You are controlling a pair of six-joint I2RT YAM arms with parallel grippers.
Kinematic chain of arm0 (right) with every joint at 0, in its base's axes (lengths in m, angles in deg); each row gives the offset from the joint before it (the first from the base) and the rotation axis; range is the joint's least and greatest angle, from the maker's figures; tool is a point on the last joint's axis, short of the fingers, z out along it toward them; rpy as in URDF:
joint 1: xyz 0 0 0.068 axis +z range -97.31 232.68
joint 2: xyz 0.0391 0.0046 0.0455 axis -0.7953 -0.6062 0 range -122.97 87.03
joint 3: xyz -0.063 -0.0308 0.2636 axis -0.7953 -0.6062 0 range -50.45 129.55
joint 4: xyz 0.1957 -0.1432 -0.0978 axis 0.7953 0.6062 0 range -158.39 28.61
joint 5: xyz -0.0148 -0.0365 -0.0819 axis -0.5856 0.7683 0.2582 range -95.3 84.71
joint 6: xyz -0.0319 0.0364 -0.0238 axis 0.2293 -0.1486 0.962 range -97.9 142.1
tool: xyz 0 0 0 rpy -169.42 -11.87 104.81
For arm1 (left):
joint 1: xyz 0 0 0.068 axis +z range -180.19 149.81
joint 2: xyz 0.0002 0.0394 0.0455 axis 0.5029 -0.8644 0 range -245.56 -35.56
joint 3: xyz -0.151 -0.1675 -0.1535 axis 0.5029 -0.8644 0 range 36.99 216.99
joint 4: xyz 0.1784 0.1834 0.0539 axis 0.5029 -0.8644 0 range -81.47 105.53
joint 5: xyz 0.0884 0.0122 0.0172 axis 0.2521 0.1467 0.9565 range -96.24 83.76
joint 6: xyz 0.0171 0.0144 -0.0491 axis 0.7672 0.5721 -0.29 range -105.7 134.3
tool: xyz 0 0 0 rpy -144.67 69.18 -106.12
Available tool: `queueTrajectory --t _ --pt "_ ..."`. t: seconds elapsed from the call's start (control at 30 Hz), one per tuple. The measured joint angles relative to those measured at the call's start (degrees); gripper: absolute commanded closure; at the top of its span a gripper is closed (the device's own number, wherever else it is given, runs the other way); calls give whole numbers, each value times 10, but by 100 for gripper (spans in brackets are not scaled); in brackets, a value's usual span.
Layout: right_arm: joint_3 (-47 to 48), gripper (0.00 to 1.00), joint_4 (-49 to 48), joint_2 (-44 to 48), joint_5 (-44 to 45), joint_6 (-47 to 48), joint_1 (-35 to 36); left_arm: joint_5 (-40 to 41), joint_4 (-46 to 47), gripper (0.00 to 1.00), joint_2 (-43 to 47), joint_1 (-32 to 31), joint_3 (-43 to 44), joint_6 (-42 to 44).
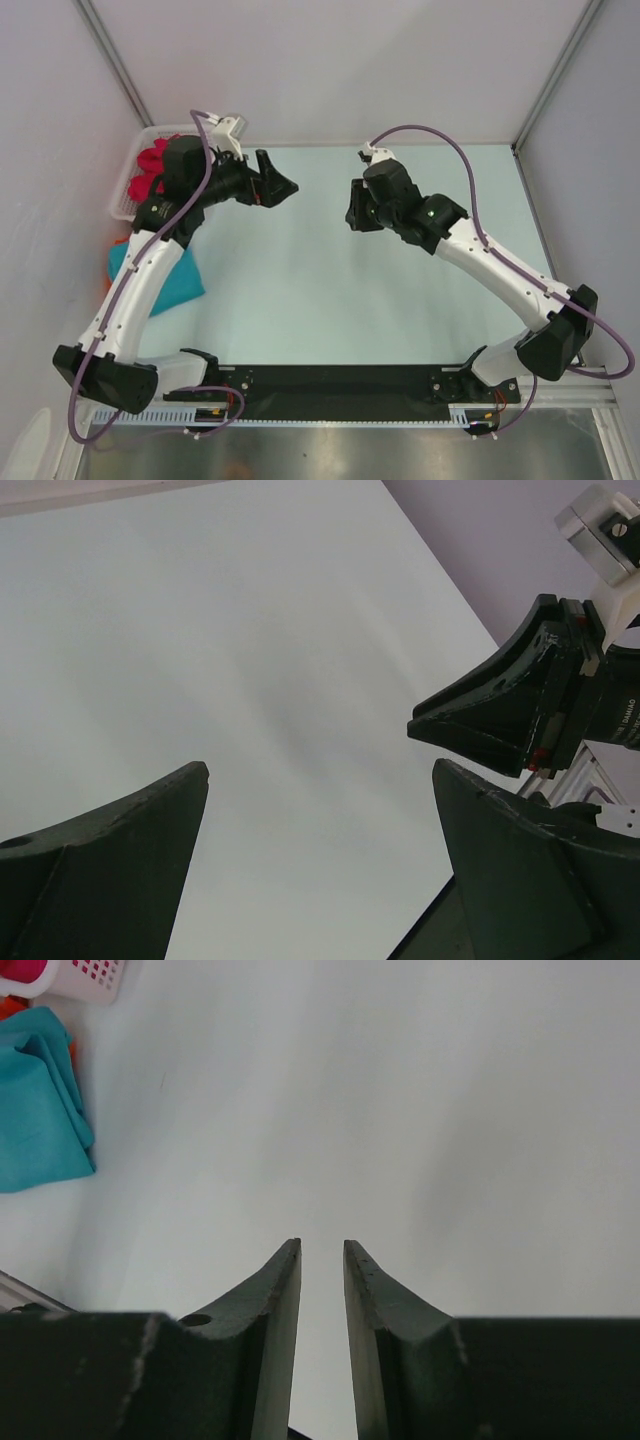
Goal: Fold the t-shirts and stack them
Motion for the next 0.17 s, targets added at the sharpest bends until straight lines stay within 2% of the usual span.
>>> queueTrajectory --t 0.17 --pt "0 69 -4 0 -2 0 -3 -7 9 0 -1 0 0 0"
